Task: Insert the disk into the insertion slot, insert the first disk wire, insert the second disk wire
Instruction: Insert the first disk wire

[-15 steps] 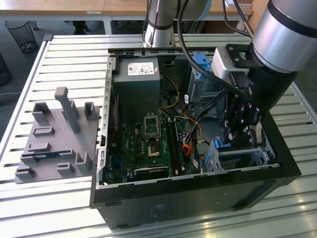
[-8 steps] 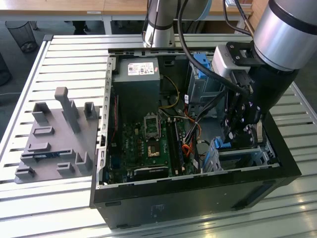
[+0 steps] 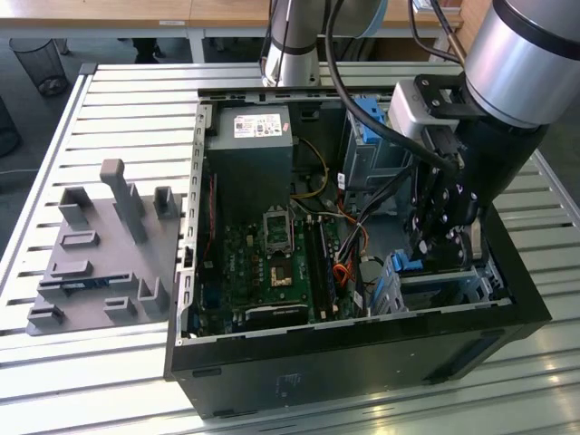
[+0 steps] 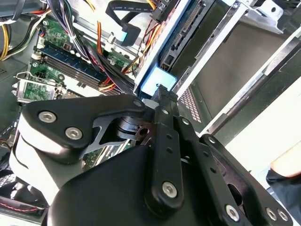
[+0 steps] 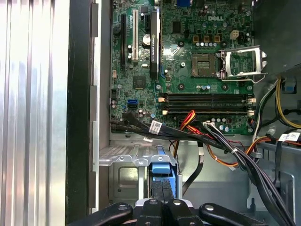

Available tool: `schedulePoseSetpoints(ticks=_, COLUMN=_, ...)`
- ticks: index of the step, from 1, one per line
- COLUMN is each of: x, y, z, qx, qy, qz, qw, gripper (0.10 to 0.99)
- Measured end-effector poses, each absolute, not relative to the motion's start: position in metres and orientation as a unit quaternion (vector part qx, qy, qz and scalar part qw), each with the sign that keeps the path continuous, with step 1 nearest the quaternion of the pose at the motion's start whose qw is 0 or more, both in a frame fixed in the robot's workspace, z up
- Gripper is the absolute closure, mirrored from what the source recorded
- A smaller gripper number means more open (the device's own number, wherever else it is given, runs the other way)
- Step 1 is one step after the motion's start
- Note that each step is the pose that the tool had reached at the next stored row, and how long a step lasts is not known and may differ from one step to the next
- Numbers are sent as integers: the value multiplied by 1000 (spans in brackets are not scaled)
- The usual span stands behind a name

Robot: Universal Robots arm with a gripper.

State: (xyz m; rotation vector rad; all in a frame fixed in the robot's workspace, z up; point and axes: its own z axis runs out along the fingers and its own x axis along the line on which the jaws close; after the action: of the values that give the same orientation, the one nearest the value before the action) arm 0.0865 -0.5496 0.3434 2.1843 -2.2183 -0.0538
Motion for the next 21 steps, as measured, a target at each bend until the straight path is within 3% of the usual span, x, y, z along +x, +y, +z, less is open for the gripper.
schedulePoseSetpoints(ticks=21, x=109, y=-549, z=351, qx=701, qy=-712, qz=-18, qw=14, gripper=980)
